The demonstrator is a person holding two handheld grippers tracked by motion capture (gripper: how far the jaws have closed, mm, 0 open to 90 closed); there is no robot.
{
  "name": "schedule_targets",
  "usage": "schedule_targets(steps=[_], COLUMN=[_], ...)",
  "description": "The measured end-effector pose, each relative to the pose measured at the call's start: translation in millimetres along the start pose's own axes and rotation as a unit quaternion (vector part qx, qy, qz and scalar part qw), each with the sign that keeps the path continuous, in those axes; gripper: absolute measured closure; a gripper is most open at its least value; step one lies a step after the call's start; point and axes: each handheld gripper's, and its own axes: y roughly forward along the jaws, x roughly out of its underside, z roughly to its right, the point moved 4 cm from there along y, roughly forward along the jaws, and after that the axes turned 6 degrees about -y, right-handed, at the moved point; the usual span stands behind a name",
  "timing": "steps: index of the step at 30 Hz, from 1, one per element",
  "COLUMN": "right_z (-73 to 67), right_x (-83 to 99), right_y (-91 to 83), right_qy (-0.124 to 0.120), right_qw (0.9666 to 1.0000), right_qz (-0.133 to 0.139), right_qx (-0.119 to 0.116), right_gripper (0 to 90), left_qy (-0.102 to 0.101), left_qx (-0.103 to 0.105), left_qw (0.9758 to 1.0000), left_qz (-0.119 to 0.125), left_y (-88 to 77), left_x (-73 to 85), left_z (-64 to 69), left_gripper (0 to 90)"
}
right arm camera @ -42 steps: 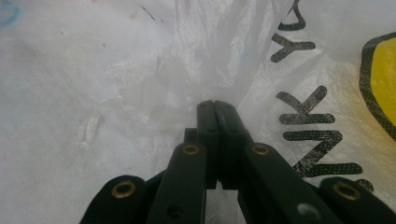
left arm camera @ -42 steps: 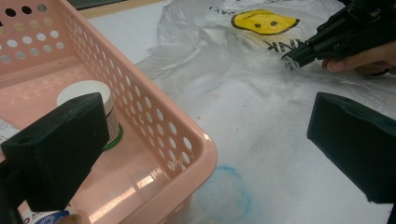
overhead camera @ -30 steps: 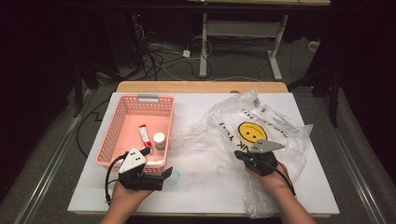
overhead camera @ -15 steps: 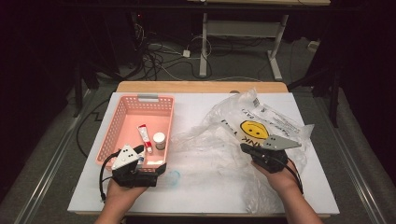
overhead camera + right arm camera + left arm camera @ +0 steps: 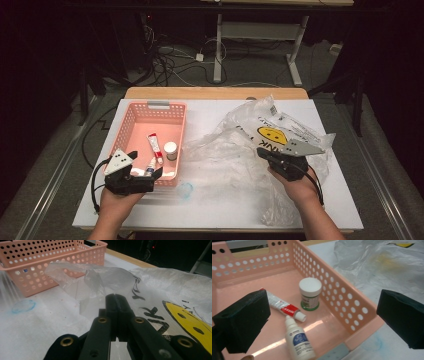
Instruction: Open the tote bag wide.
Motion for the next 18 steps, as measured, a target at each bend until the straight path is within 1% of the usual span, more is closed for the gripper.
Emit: schedule_targets(steps=[3,4,8,10,11,12,13,15,18], right_z=[3.6,3.8,0.6,-2.2,-3.6,-4.5,-4.5,-2.7,-0.7], right_x=[-4.2,-6.0,-9.4,-8.2,-6.7,-4.8,-3.0,-0.2,1.6], right_y=[3.7,4.6,6.6,6.1,6.8,7.7,7.8,6.2,3.3], right_qy=[0.002,-0.002,-0.008,-0.009,-0.008,-0.014,-0.017,-0.011,-0.011], right_qw=[1.0000,1.0000,0.9999,0.9999,0.9999,0.9999,0.9998,0.9999,0.9999], right_qz=[-0.004,-0.004,0.003,0.013,0.014,0.009,0.005,0.009,0.009], right_qx=[0.004,0.006,0.006,0.004,0.001,-0.002,-0.001,-0.005,-0.007], right_gripper=[90.0,90.0,90.0,90.0,90.0,90.0,90.0,90.0,90.0], left_qy=[-0.005,-0.007,-0.017,-0.022,-0.025,-0.027,-0.027,-0.026,-0.027], left_qx=[-0.012,-0.014,-0.023,-0.026,-0.026,-0.025,-0.025,-0.026,-0.027], left_qw=[0.9999,0.9999,0.9996,0.9994,0.9993,0.9993,0.9993,0.9993,0.9993], left_qz=[0.001,0.001,0.005,0.005,0.004,0.003,0.001,-0.001,-0.002], left_y=[-2.9,-3.9,-8.1,-9.3,-9.6,-9.4,-9.1,-8.5,-7.4], left_x=[-0.3,-0.4,-0.3,0.5,0.8,1.1,1.3,1.4,0.5], left_z=[-8.3,-10.9,-19.5,-22.5,-23.4,-23.7,-23.4,-22.1,-20.1], left_gripper=[0.0,0.0,0.0,0.0,0.0,0.0,0.0,0.0,0.0])
